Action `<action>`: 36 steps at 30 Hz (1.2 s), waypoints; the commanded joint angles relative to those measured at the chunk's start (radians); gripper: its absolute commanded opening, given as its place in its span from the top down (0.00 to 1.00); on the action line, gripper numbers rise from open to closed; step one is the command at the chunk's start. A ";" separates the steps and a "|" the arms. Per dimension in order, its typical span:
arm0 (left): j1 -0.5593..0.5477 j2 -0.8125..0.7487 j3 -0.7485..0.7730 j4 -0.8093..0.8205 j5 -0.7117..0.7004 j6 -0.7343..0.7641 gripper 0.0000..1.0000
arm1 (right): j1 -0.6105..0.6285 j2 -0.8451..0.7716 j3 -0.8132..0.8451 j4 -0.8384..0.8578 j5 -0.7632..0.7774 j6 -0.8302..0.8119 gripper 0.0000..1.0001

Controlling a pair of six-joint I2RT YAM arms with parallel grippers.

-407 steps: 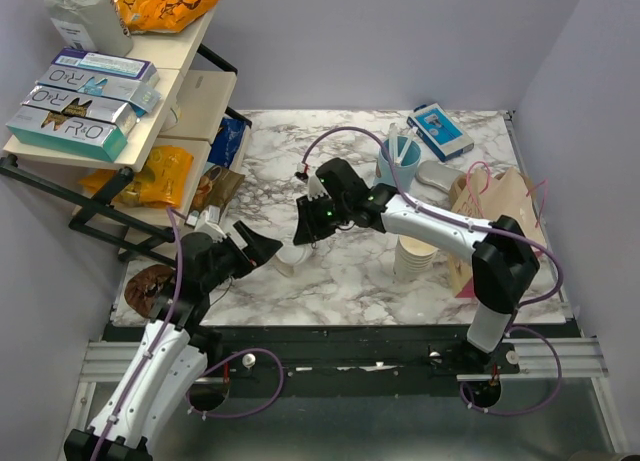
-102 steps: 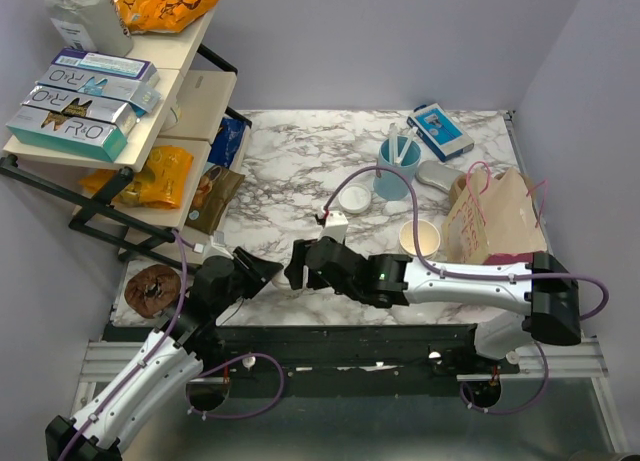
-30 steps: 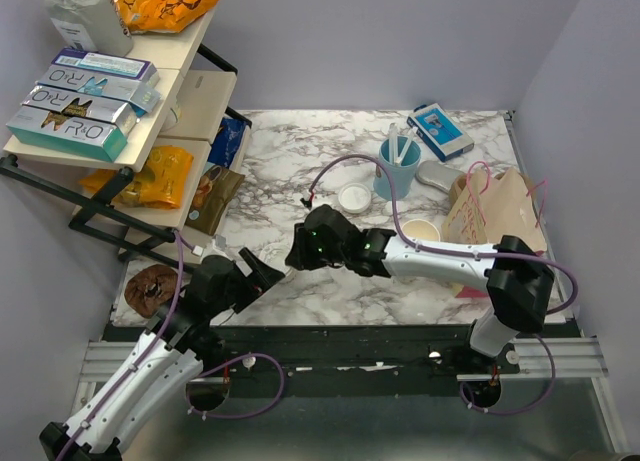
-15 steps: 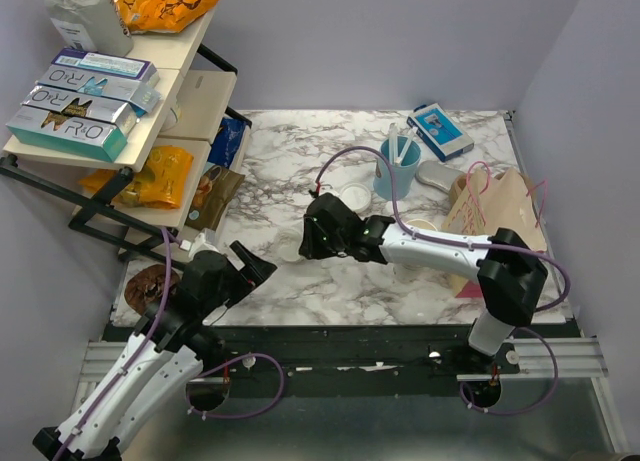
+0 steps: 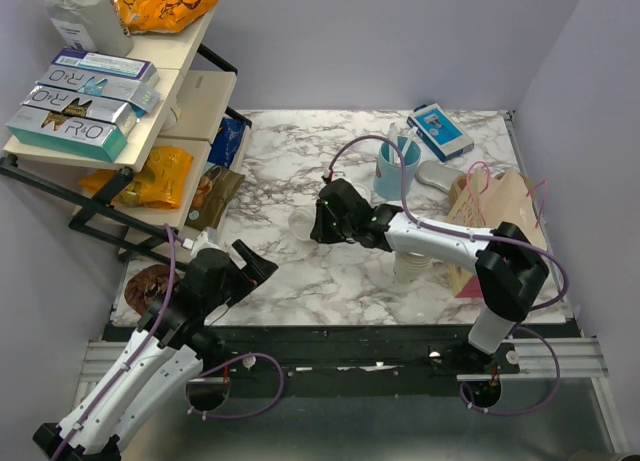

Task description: Pack the takeout coffee

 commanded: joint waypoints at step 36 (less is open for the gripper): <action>0.001 0.086 0.062 0.009 0.028 0.032 0.01 | -0.242 0.240 0.301 0.002 -0.673 0.292 0.93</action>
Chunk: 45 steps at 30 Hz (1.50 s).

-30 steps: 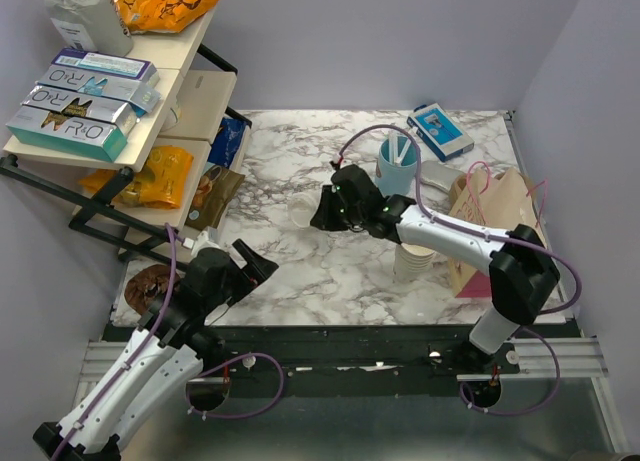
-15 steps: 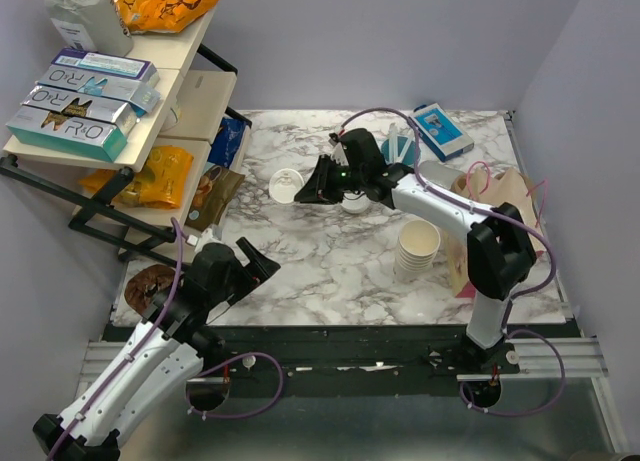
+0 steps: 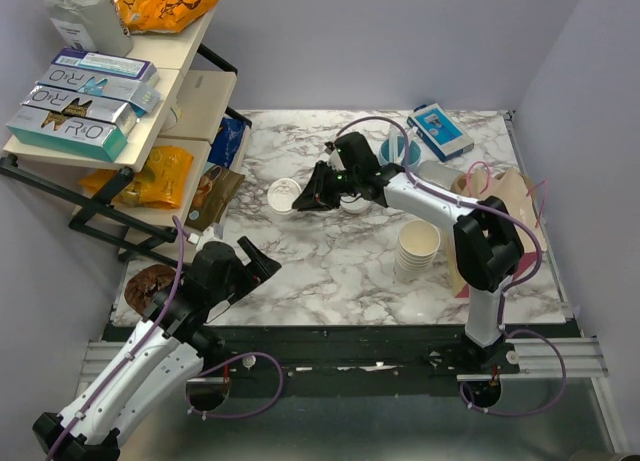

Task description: Pack the takeout coffee

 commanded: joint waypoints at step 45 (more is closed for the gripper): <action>0.001 0.014 0.021 0.021 0.025 -0.007 0.01 | -0.089 0.040 -0.054 -0.006 0.026 0.034 0.49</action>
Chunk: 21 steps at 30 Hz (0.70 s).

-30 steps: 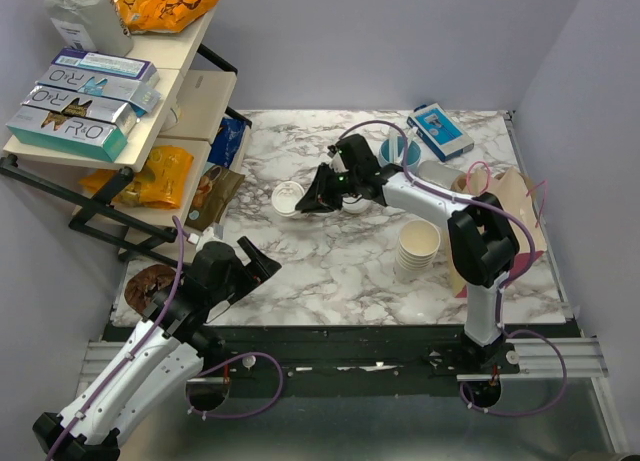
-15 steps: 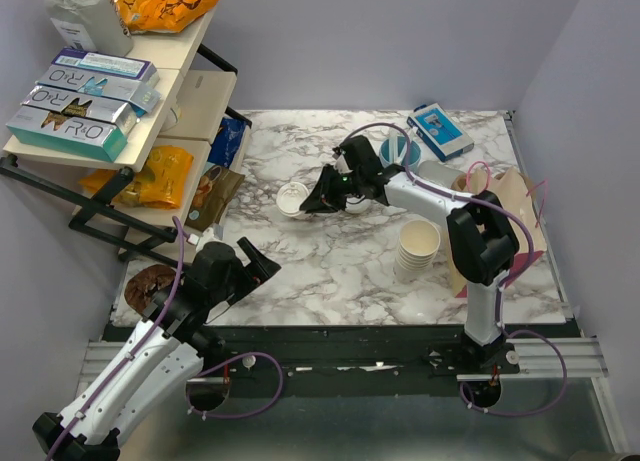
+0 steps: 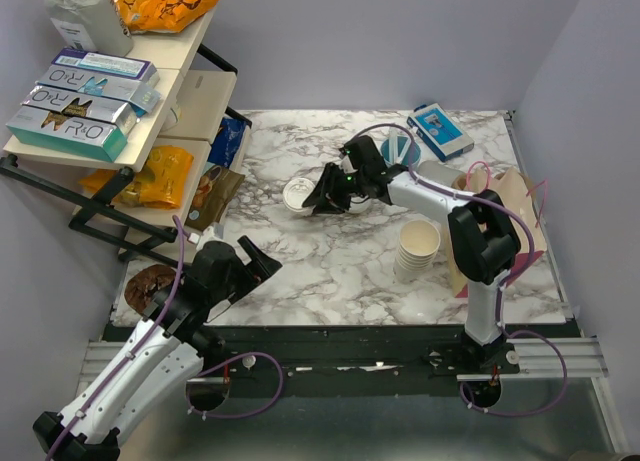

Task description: Pack the takeout coffee

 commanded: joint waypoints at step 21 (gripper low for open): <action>0.001 0.002 0.042 0.019 0.022 0.018 0.01 | -0.034 -0.305 0.043 -0.159 0.303 -0.306 0.21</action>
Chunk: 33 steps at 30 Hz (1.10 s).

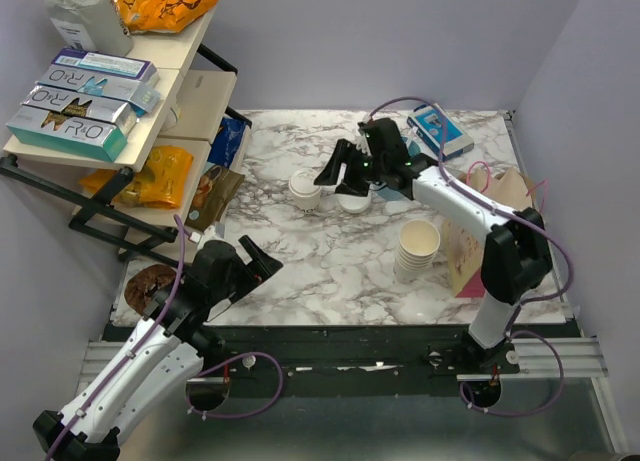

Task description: Pack the takeout coffee

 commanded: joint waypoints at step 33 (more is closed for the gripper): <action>0.003 0.205 0.160 0.186 0.116 0.278 0.01 | -0.308 -0.101 0.331 -0.542 0.750 -0.538 0.07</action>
